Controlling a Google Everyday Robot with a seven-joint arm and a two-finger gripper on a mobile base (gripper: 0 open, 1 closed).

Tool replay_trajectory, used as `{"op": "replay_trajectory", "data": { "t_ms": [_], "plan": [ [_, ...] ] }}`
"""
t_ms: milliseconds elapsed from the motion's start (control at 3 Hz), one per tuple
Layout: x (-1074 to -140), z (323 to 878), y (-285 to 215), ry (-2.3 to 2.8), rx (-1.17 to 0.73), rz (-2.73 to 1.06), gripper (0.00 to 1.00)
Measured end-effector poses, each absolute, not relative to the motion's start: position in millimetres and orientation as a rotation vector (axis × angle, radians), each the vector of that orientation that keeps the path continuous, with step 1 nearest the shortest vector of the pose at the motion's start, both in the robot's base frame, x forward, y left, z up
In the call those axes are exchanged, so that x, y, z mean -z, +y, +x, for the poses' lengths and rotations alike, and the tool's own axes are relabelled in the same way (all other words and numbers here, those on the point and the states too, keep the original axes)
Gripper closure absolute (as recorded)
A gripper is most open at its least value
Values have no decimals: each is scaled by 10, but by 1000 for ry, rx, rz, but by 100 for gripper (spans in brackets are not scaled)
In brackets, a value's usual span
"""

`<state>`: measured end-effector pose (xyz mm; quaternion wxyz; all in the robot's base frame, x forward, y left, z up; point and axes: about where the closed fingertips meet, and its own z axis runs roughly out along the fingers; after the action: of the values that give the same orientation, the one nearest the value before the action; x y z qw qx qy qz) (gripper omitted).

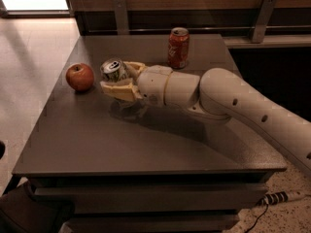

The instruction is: Place 7up can upright

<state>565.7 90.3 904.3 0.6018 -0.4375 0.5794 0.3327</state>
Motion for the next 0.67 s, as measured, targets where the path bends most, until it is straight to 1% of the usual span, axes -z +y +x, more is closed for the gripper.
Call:
{"op": "replay_trajectory", "data": {
  "t_ms": [333,667],
  "plan": [
    [-8716,5695,773,1469,-806,-971,100],
    [-8758,5695,766,1475,-807,-969,100]
  ]
}}
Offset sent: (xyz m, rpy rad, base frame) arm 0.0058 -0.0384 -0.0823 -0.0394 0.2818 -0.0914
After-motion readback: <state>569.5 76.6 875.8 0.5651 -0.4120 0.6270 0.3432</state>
